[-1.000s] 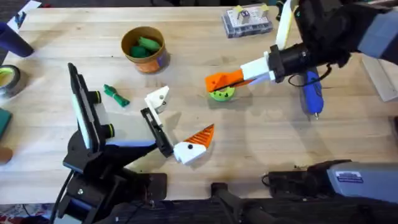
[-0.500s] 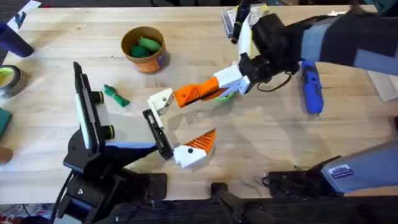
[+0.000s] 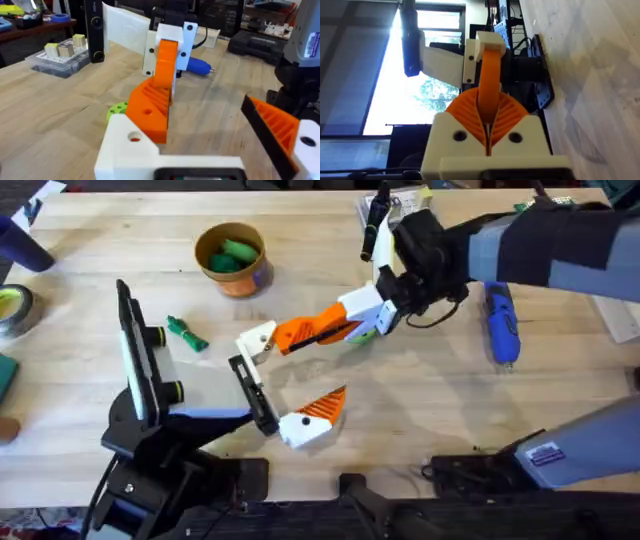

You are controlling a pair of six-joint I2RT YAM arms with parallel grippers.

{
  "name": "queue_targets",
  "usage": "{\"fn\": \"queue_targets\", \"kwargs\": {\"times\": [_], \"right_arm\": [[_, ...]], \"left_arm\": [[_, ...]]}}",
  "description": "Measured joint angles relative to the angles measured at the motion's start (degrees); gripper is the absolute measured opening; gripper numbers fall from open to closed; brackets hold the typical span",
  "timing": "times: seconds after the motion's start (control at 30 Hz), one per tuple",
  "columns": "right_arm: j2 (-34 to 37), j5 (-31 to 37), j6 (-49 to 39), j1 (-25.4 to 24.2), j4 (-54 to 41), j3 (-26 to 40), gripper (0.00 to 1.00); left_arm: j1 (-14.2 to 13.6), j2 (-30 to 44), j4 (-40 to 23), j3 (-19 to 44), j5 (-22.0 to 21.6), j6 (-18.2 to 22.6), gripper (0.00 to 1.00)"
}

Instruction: Pick up the gripper from the table and insert it into the empty holder that is missing its gripper. Then pick up a screw, insert it into the mounting hole, and use the screwdriver to tighten it. Finally, clean up the table by picking up the vegetable and placing it into the bucket.

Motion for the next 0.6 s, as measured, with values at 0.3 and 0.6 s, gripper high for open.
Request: {"fn": "queue_targets", "kwargs": {"times": [0.3, 0.6], "right_arm": [[1.2, -0.4, 4.8, 1.5, 9.3, -0.1, 0.009], [6.9, -2.4, 26.4, 4.2, 38.9, 0.2, 0.009]], "left_arm": [[0.4, 0.0, 0.0, 0.0, -1.8, 0.0, 0.994], [1.4, 0.0, 0.0, 0.0, -5.4, -0.1, 0.994]]}}
